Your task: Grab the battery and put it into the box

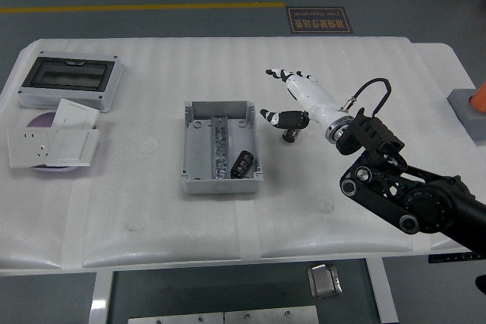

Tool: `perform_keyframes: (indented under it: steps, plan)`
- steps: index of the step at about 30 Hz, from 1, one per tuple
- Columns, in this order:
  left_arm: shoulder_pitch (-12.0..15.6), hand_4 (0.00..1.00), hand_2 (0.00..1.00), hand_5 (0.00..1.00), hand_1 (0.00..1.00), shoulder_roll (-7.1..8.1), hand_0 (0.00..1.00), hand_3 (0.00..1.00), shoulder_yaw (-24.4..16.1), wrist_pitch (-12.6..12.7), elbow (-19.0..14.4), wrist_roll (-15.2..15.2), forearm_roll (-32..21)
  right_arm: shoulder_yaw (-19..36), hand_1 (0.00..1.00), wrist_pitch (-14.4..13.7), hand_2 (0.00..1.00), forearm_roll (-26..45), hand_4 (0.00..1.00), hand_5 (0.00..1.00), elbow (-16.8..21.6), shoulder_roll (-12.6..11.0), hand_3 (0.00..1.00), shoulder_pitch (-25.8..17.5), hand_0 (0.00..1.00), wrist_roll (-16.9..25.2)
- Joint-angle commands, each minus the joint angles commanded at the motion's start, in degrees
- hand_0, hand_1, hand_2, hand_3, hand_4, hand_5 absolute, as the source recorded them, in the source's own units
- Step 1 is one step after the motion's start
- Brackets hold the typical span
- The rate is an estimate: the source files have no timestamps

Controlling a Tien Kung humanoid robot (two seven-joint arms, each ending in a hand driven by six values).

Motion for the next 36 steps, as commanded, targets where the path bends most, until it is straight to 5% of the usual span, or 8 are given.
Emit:
perform_keyframes:
  steps: [6, 14, 26, 36]
  plan:
    - [-0.08, 0.617, 0.471, 0.011, 0.603, -0.06, 0.542, 0.557, 0.18, -0.36, 0.0, 0.37, -0.13, -5.5, 0.894, 3.85, 0.927, 2.29, 0.777, 0.315, -6.63, -0.08, 0.924, 2.62, 0.998, -2.09]
    - [-0.21, 0.595, 0.476, 0.003, 0.602, -0.03, 0.537, 0.568, 0.33, -0.76, 0.02, 0.78, -0.26, -7.65, 0.879, 7.03, 0.92, 2.89, 0.817, 0.393, -9.32, 0.17, 0.922, 4.18, 0.998, -3.57]
    - [-0.25, 0.579, 0.479, 0.002, 0.602, -0.18, 0.536, 0.573, 0.6, -0.8, 0.05, 0.74, -0.58, -10.09, 0.883, 6.74, 0.93, 2.95, 0.896, 0.479, -10.6, 2.04, 0.936, 4.84, 0.998, -3.93]
    - [-0.16, 0.581, 0.478, 0.002, 0.602, -0.48, 0.537, 0.571, 0.7, -0.5, 0.04, 0.55, -0.8, -11.42, 0.879, 2.82, 0.926, 1.43, 0.884, 0.493, -11.15, 2.34, 0.932, 4.58, 0.998, -3.4]
